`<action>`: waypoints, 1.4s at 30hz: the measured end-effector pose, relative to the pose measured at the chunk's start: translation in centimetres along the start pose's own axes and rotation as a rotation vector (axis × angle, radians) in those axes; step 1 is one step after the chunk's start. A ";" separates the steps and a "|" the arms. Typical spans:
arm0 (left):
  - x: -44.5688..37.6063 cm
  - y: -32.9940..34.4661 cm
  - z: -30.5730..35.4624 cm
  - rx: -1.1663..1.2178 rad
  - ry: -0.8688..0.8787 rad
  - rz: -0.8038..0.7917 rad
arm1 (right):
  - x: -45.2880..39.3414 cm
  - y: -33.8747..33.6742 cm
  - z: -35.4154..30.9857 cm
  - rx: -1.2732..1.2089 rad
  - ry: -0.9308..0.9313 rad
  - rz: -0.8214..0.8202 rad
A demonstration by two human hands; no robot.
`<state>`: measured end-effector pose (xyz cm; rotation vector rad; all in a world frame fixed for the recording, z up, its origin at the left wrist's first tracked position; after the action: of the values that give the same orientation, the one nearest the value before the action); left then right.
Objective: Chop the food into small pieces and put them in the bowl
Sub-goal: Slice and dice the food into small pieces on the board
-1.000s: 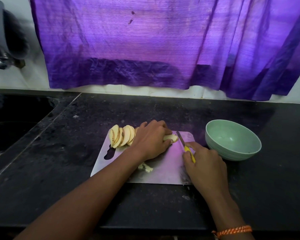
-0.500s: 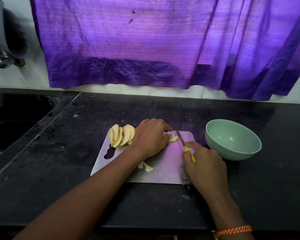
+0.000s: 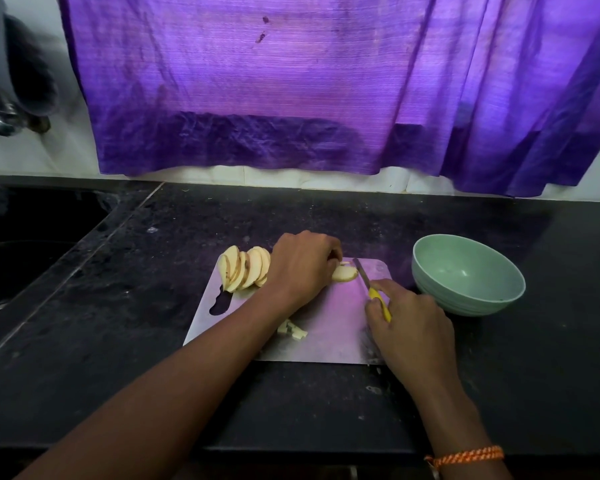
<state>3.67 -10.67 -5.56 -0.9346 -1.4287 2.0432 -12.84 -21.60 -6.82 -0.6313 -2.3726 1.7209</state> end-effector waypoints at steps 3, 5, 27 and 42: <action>-0.3 0.3 -0.1 0.002 0.027 -0.020 | -0.1 0.0 0.0 0.009 0.005 0.004; -0.3 0.4 0.0 0.010 0.060 -0.035 | 0.0 0.0 0.1 0.013 0.010 0.003; -0.2 0.2 -2.1 0.156 0.012 -0.231 | 0.2 -0.2 -0.5 0.052 0.010 -0.017; 0.4 0.7 -0.9 0.054 0.014 -0.158 | 0.3 -0.4 -0.5 0.022 -0.018 0.005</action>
<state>4.15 -10.09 -6.56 -0.7862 -1.3865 1.9460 -13.06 -21.18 -6.30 -0.6217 -2.3622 1.7602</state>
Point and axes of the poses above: each hand's wrist, its own x-axis away from the middle knuckle, its own y-axis out of the palm, z = x × y, the point moved 4 cm from there along -x, towards the middle knuckle, and after that the axes turned 15 degrees about -z, right-handed, at the moved point
